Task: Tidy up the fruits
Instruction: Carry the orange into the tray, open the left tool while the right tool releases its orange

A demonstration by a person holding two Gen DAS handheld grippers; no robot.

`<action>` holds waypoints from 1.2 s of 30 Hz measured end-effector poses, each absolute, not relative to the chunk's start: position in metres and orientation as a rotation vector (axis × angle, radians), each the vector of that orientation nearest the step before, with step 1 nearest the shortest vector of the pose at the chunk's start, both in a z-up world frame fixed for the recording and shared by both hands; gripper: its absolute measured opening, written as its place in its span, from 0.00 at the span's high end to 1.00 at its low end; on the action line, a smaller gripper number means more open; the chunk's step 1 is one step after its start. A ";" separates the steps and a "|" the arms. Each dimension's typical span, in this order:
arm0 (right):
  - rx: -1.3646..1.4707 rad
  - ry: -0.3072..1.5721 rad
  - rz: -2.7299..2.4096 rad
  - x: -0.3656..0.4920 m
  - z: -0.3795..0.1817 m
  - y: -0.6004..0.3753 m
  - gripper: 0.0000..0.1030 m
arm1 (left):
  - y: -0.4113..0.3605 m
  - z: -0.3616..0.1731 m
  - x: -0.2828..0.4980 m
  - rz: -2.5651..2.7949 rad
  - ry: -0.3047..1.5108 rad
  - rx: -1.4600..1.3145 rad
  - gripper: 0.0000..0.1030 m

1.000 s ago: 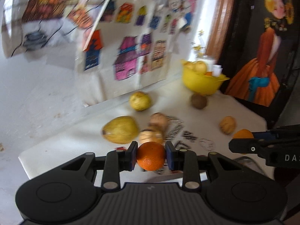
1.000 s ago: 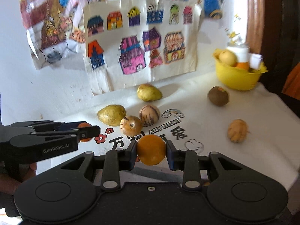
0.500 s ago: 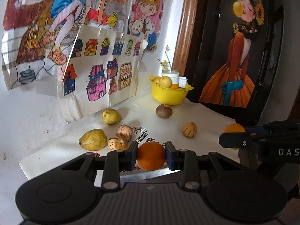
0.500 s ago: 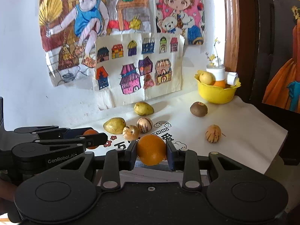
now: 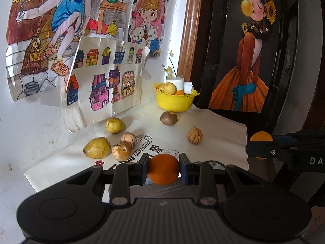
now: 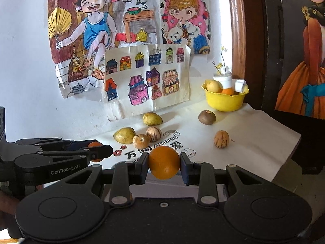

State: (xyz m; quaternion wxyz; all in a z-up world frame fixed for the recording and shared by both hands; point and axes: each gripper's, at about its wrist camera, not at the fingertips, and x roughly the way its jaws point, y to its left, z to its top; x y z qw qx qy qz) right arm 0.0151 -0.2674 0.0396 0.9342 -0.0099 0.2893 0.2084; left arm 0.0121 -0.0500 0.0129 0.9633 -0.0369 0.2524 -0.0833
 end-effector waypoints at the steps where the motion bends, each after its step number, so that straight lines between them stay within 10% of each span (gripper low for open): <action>1: -0.017 0.596 0.422 0.014 0.038 -0.269 0.67 | -0.051 0.011 0.012 -0.171 0.516 -0.075 0.67; 36: -0.006 0.854 0.402 0.070 -0.064 -0.266 0.67 | -0.073 -0.069 0.081 -0.177 0.729 -0.066 0.67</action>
